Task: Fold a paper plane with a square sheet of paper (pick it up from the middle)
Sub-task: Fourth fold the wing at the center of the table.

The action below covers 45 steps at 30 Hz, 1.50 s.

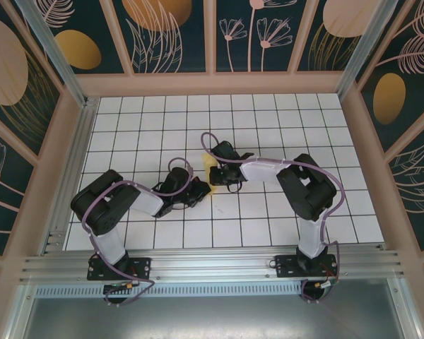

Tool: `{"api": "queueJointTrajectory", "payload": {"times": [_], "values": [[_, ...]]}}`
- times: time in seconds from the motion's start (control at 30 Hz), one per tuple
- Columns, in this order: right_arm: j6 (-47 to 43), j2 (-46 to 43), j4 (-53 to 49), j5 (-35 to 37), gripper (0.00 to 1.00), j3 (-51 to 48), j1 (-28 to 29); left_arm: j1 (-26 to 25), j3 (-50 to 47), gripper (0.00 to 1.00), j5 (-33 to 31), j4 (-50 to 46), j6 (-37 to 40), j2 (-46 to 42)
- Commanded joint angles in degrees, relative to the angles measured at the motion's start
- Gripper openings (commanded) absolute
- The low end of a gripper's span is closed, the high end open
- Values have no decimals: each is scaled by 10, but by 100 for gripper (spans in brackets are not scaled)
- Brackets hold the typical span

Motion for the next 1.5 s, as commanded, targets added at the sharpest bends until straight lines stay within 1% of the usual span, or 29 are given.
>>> {"api": "queueJointTrajectory", "payload": {"times": [0.0,0.2,0.4,0.6,0.8,0.9,1.07,1.23,1.27,1.37,1.47], "values": [[8,82,-49,-1,22,-33,0,-3,22,0,-20,-98,36,1],[9,80,-52,-3,23,-27,0,-4,29,0,-14,-122,44,7],[11,71,-50,-26,23,-17,-2,-5,37,0,-4,-127,52,10],[14,76,-52,-30,23,-12,-6,-10,31,0,23,-85,44,6],[22,88,-61,-27,23,-9,-5,-28,32,0,13,-121,50,4],[25,90,-65,-23,23,-8,-6,-29,20,0,-3,-140,48,-4],[27,93,-66,-22,23,-8,-6,-29,24,0,-40,-206,65,-21],[27,96,-70,-18,23,-5,-6,-29,26,0,-41,-226,81,-34],[27,96,-72,-18,23,-5,-6,-29,26,0,-37,-225,86,-53],[27,96,-72,-20,23,-3,-6,-28,26,0,-30,-227,99,-74],[26,94,-70,-23,23,-1,-6,-18,23,0,-54,-241,91,-100]]}}
